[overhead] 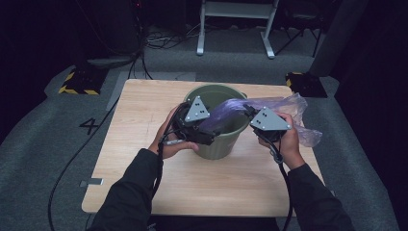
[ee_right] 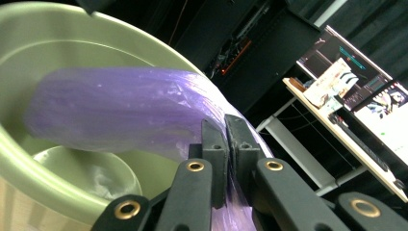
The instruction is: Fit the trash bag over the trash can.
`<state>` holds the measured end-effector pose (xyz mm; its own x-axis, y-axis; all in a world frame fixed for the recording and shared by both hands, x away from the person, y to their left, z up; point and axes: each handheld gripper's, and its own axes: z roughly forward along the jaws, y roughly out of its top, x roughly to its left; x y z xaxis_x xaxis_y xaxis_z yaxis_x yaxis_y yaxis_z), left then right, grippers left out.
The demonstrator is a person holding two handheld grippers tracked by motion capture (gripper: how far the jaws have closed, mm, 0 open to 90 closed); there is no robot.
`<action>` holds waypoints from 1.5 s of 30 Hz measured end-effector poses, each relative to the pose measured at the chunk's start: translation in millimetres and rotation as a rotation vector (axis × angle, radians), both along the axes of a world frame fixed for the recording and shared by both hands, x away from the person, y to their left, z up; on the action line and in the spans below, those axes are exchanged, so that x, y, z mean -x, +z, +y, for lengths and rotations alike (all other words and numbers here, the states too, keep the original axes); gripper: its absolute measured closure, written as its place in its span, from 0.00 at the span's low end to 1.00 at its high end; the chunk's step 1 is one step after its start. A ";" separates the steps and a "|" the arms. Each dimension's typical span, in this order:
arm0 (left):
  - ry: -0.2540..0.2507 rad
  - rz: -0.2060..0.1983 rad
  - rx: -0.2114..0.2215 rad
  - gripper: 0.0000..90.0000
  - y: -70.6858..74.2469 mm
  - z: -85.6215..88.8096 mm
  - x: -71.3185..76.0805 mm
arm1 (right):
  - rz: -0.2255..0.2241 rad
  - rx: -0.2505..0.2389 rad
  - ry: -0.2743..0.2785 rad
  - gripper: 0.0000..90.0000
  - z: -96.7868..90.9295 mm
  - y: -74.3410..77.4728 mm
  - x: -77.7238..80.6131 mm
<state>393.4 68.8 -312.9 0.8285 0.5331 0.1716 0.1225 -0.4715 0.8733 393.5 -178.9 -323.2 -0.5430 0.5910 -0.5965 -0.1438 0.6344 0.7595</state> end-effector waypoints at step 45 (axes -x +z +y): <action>0.014 -0.067 -0.049 0.78 -4.0 -22.6 -5.9 | -0.001 0.010 0.120 0.95 17.1 6.6 23.5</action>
